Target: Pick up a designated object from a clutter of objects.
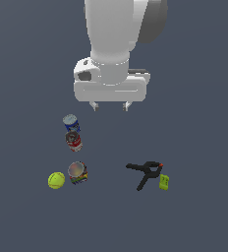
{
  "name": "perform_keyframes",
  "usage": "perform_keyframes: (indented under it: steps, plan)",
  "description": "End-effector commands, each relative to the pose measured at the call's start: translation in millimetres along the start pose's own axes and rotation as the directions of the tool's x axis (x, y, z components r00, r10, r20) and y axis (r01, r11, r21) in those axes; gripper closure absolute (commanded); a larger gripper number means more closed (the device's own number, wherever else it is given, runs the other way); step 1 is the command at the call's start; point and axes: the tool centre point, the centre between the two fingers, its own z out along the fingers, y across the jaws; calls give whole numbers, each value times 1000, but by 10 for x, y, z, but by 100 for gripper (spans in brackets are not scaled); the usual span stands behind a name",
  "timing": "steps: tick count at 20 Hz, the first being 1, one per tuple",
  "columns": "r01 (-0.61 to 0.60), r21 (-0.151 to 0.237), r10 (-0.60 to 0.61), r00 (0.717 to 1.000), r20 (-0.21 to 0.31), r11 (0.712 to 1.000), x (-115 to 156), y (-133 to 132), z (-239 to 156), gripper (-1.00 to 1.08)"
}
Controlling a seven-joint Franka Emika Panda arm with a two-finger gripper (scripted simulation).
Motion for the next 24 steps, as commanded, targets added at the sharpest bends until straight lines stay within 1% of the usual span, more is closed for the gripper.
perform_keyframes:
  steps: [1, 11, 17, 24]
  plan:
    - [0, 0, 0, 1000, 0, 1000, 0, 0, 0, -92]
    - [-76, 21, 76, 997, 34, 997, -53, 165, 93, -92]
    - [-84, 20, 83, 996, 32, 996, -31, 141, 106, -92]
    - [-143, 17, 142, 989, 32, 990, 63, 67, 200, -92]
